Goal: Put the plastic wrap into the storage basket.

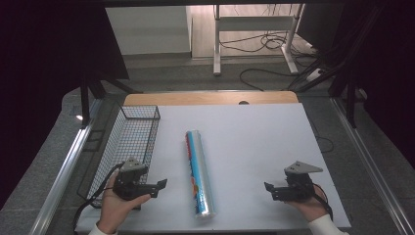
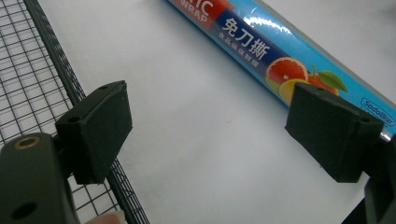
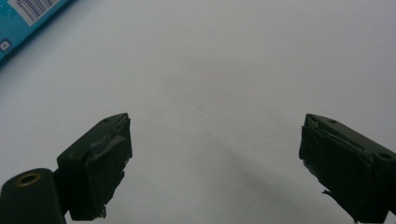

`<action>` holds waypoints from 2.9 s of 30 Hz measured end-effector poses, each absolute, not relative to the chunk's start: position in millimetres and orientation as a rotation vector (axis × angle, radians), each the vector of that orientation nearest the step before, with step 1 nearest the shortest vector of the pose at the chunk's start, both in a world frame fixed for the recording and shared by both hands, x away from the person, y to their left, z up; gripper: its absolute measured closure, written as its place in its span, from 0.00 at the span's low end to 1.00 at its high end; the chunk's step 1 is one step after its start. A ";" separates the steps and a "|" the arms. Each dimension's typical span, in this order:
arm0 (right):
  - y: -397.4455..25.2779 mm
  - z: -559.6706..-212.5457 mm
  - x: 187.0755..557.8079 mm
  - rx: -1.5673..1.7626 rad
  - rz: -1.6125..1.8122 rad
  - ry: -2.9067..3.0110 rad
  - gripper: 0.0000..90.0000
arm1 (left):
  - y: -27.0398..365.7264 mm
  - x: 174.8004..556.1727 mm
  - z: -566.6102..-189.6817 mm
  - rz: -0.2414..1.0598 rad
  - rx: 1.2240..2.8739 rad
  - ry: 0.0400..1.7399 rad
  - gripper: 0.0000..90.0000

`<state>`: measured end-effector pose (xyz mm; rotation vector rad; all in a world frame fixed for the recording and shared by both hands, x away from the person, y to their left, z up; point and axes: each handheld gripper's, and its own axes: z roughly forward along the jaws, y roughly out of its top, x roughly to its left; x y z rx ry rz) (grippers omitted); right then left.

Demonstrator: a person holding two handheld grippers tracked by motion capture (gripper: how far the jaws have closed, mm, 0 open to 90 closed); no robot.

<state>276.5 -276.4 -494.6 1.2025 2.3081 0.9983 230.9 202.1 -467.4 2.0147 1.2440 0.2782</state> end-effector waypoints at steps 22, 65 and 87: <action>-276.0 -494.8 276.3 1.192 1.016 2.340 0.17 | 200.3 230.6 -469.3 0.268 2.040 1.244 0.16; -97.4 -458.1 309.8 1.266 0.997 2.574 0.19 | 201.5 228.6 -468.6 0.268 2.051 1.215 0.16; -27.3 -493.0 327.5 1.411 0.778 2.592 0.21 | 202.8 228.8 -468.3 0.285 2.051 1.216 0.16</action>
